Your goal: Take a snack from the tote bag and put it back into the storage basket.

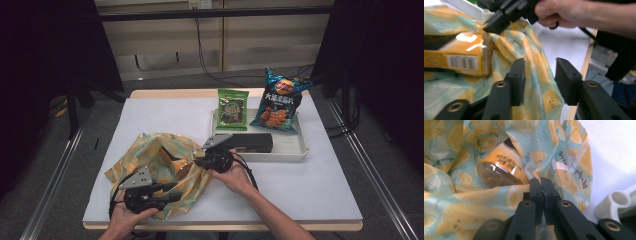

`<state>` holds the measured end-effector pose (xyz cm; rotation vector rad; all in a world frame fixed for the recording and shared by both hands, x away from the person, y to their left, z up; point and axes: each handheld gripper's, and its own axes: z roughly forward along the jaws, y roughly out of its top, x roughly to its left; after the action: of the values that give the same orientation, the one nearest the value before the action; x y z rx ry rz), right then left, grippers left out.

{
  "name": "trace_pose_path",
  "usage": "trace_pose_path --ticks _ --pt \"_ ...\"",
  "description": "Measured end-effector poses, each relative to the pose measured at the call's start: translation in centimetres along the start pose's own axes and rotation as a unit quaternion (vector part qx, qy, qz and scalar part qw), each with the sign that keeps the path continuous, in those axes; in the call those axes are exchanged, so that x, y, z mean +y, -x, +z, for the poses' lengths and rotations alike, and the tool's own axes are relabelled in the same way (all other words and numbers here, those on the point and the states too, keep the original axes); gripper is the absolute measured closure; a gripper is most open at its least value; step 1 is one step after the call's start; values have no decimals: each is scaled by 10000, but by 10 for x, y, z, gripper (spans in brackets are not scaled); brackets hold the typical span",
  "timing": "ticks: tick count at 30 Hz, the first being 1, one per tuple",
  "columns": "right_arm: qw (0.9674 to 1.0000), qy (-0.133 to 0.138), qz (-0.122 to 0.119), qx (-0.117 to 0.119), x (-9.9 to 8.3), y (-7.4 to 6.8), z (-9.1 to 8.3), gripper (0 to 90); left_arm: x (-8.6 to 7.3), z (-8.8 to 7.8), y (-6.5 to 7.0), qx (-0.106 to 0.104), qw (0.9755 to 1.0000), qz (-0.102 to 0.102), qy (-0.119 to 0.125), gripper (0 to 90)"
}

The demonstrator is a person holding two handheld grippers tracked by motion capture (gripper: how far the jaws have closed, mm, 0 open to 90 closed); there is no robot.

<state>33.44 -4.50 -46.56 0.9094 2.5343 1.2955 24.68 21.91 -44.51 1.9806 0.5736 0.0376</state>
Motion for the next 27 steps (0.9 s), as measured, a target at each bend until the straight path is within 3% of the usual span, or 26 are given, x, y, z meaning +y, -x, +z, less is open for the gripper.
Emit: trace_pose_path --ticks 1,3,6,10,17,20,23,27 --pt "10000 78 10 -10 2 1 -4 795 0 -4 -1 -27 9999 -53 140 566" --pt "9997 202 109 58 5 3 -10 762 0 -11 -2 -31 9994 -93 346 579" --pt "9993 347 76 71 13 3 -19 667 -1 -15 -4 10 9993 -50 368 659" --pt "9990 437 11 113 26 -2 -27 616 -1 -13 -2 -64 9995 -51 306 761" --pt "9978 551 -11 361 44 -14 -22 709 0 -1 1 -215 9998 -21 -1 881" --pt "9960 748 83 482 53 -16 -24 727 -1 2 1 -207 9997 -40 -86 897" --pt "9960 710 16 541 58 -18 -23 744 -1 2 0 -195 9998 -33 -92 898" --pt "9962 416 -86 758 59 -26 -7 786 0 2 0 -153 9998 -43 -91 897"
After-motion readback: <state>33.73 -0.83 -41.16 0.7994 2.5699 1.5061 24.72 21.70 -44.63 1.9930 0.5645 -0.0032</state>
